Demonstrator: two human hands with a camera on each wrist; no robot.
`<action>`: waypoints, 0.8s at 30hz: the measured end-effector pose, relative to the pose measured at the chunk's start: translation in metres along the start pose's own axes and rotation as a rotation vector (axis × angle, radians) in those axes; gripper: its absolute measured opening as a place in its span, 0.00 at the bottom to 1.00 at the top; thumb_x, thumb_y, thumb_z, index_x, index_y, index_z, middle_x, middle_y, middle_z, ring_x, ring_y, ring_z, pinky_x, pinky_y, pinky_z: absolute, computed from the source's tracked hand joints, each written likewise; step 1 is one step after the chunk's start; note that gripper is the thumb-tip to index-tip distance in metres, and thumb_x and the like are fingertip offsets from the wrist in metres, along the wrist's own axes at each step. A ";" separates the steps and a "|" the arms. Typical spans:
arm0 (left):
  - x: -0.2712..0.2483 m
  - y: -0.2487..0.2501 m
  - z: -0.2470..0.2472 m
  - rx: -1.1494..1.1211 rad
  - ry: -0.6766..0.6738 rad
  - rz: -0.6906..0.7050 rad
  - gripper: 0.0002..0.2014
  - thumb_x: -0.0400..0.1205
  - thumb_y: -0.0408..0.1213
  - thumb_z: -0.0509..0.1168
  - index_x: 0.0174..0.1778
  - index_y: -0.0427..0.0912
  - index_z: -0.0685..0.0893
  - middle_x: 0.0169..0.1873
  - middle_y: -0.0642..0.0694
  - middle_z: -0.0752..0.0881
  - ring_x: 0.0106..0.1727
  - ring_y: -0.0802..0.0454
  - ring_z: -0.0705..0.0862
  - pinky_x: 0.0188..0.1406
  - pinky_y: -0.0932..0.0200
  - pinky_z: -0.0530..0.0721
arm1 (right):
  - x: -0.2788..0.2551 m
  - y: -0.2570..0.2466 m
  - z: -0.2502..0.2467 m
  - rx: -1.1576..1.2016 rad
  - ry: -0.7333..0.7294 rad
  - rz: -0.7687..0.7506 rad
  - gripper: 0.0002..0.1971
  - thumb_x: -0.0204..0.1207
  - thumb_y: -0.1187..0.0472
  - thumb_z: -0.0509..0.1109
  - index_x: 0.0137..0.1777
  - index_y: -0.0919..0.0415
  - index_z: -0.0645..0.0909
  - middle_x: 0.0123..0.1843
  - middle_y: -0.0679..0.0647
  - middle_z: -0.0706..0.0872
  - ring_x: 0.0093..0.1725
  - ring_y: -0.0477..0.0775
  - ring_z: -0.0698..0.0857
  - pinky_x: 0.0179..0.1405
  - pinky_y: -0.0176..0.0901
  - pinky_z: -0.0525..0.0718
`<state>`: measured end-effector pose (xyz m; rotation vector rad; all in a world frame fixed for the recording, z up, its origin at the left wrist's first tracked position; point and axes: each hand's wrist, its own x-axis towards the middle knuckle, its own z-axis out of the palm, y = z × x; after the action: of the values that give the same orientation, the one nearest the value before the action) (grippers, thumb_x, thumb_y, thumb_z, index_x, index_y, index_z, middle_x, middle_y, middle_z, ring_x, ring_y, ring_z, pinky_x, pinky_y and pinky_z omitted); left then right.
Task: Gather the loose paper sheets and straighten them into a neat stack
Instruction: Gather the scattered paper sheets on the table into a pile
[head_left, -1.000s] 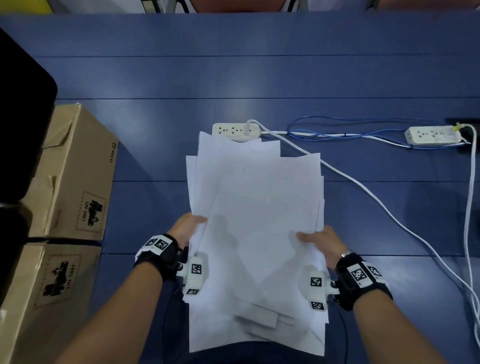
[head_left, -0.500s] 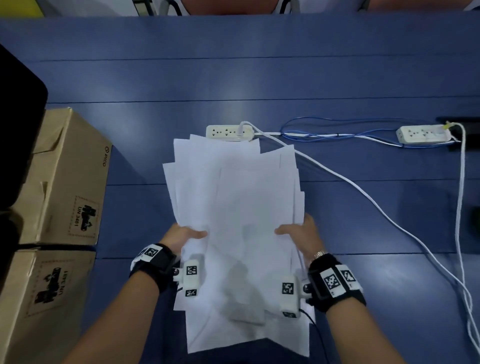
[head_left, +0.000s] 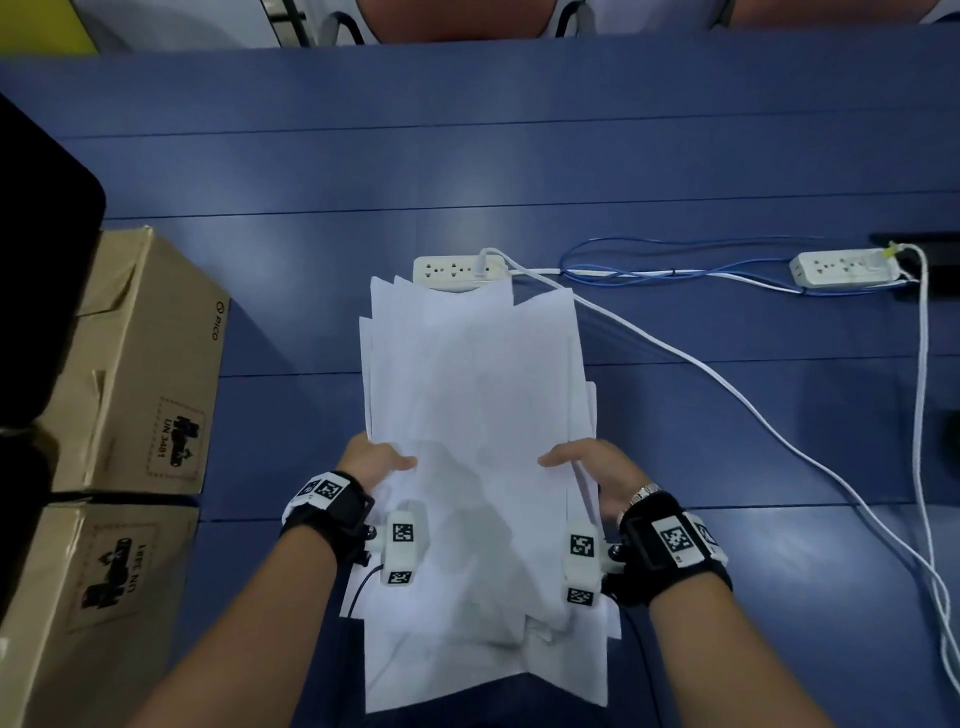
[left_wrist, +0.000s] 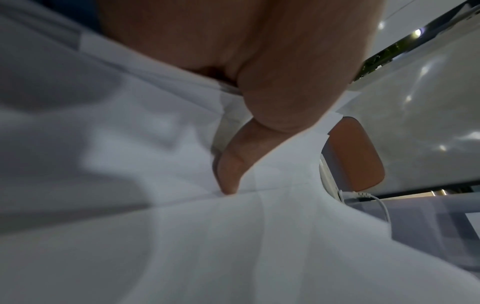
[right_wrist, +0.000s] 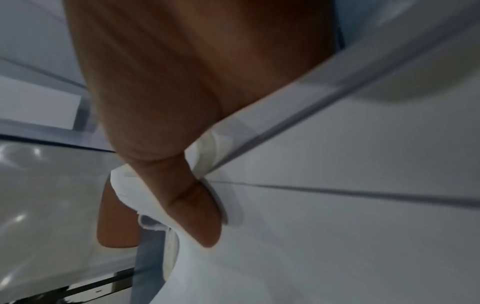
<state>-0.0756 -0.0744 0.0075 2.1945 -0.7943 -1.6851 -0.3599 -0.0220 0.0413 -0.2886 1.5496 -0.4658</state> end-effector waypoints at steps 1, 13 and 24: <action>-0.002 0.001 0.001 -0.004 0.000 0.008 0.18 0.73 0.20 0.76 0.58 0.32 0.84 0.50 0.40 0.89 0.49 0.41 0.87 0.58 0.48 0.82 | -0.003 -0.002 0.004 0.014 -0.002 -0.031 0.20 0.61 0.67 0.80 0.55 0.69 0.89 0.58 0.60 0.91 0.57 0.62 0.88 0.54 0.51 0.86; -0.010 0.004 0.006 -0.021 0.033 -0.027 0.16 0.77 0.22 0.74 0.57 0.36 0.78 0.50 0.40 0.83 0.55 0.39 0.79 0.55 0.45 0.76 | -0.006 -0.012 0.035 -0.025 0.157 -0.013 0.38 0.61 0.63 0.77 0.73 0.68 0.72 0.71 0.55 0.73 0.66 0.60 0.71 0.57 0.55 0.70; -0.009 0.001 0.006 -0.016 0.075 -0.051 0.18 0.75 0.23 0.74 0.59 0.32 0.79 0.61 0.36 0.81 0.56 0.38 0.79 0.54 0.45 0.76 | -0.015 -0.002 0.072 -0.330 0.161 -0.195 0.39 0.54 0.56 0.76 0.68 0.43 0.66 0.65 0.54 0.79 0.63 0.61 0.80 0.65 0.59 0.81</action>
<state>-0.0836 -0.0696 0.0135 2.2706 -0.7092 -1.6153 -0.2879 -0.0248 0.0561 -0.6747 1.7642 -0.3904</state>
